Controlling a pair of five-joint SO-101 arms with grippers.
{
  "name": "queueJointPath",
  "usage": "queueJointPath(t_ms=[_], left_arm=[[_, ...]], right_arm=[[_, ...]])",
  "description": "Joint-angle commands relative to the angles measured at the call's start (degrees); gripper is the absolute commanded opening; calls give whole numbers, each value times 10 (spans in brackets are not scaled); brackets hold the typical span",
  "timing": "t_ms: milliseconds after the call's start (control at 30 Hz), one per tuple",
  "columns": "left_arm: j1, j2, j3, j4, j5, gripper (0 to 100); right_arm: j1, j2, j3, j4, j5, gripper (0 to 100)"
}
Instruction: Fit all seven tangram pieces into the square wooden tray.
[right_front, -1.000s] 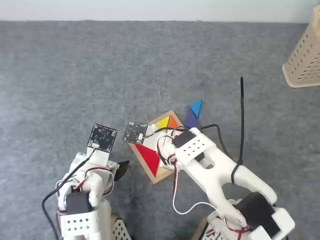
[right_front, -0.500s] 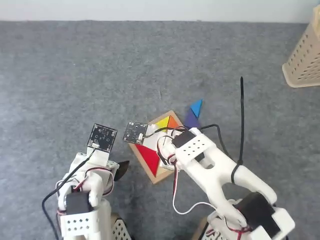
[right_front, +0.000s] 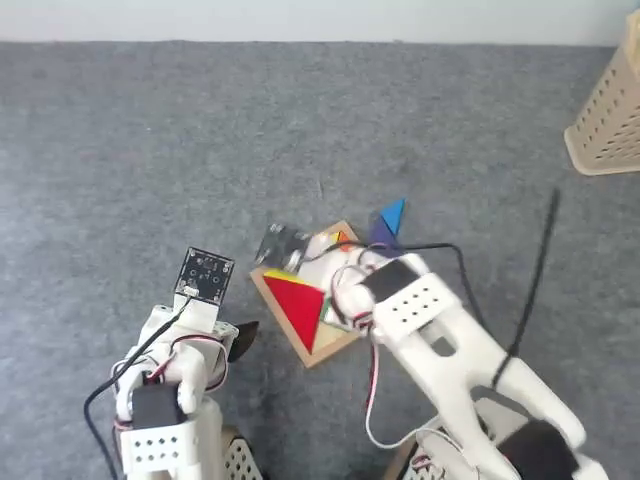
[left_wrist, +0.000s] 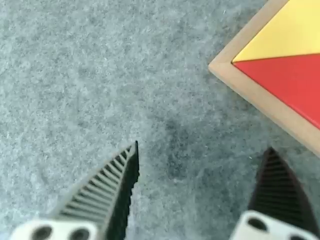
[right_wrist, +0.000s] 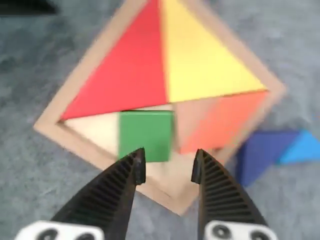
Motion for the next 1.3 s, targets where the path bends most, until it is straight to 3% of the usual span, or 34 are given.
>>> queueJointPath(t_ms=[0,67,600,900,1033,1267], left_arm=[[3,-8,-3,0,-3,353],[3,-8,-3,0,-3,353],[3,-8,-3,0,-3,353],[3,-8,-3,0,-3,353],[3,-8,-3,0,-3,353],[3,-8,-3,0,-3,353]], right_arm=[[38,-22,-2,-15,-40,76],[45,5,-2,-19,-41,6],[24,240,-85,-55,-46,7],[24,190,-92,-56,-87,7],[36,104,-77,-48,-166,9],[157,2,-85,-12,-201,10]])
